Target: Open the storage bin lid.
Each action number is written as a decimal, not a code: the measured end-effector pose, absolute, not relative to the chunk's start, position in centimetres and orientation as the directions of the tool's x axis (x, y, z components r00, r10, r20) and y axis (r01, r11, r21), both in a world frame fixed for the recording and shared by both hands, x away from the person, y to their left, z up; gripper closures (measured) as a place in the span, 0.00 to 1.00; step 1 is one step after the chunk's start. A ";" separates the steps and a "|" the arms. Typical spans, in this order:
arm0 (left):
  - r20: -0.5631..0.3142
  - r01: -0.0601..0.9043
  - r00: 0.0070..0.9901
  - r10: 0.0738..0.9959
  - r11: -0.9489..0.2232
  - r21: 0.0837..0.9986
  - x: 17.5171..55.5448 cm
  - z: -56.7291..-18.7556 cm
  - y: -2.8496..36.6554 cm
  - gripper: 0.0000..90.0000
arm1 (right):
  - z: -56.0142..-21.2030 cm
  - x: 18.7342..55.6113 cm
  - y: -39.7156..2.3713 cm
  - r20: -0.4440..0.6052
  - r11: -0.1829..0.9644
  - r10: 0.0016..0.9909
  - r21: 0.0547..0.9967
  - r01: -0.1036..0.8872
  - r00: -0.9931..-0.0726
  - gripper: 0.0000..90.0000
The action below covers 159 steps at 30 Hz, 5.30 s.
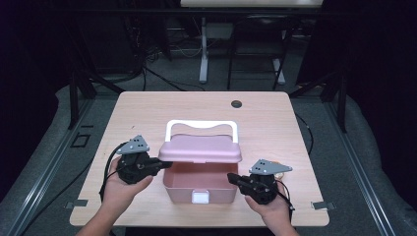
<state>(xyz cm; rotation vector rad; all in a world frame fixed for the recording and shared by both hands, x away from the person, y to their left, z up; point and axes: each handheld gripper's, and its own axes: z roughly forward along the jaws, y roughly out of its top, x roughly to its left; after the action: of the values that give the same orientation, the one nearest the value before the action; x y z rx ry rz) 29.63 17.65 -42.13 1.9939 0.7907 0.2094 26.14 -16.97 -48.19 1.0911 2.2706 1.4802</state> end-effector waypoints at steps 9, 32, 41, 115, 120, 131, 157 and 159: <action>-0.165 0.444 0.777 0.607 -0.344 0.827 29.9 -41.8 17.7 1.00 | -49.3 26.9 -16.3 0.211 0.239 0.680 0.841 0.485 -0.702 1.00; -0.164 0.442 0.772 0.614 -0.333 0.833 30.5 -41.1 17.7 1.00 | -49.8 26.7 -16.4 0.215 0.246 0.674 0.837 0.489 -0.707 1.00; -0.166 0.438 0.770 0.616 -0.321 0.839 30.8 -40.7 17.6 1.00 | -49.8 26.7 -16.4 0.218 0.244 0.674 0.836 0.492 -0.706 1.00; -0.156 0.449 0.699 0.698 -0.259 0.855 35.7 -39.1 17.7 1.00 | -50.0 26.6 -16.9 0.245 0.207 0.671 0.845 0.494 -0.700 1.00; -0.159 0.454 0.693 0.703 -0.255 0.854 35.8 -39.2 17.9 1.00 | -50.1 26.6 -16.9 0.251 0.200 0.668 0.846 0.495 -0.700 1.00; -0.164 0.462 0.681 0.713 -0.245 0.852 36.0 -39.5 18.3 1.00 | -50.1 26.7 -17.0 0.253 0.202 0.663 0.846 0.493 -0.705 1.00; -0.188 0.495 0.648 0.738 -0.222 0.840 37.4 -40.4 18.3 1.00 | -50.1 26.6 -17.0 0.252 0.199 0.663 0.849 0.490 -0.705 1.00; -0.187 0.496 0.645 0.741 -0.219 0.840 37.6 -40.5 18.3 1.00 | -50.1 26.6 -17.0 0.250 0.199 0.664 0.850 0.488 -0.705 1.00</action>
<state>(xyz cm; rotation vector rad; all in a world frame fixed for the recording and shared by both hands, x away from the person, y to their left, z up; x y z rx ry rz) 37.59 18.27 -40.53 1.8799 0.9797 0.3124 26.62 -16.99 -50.14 1.1154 2.2940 1.5207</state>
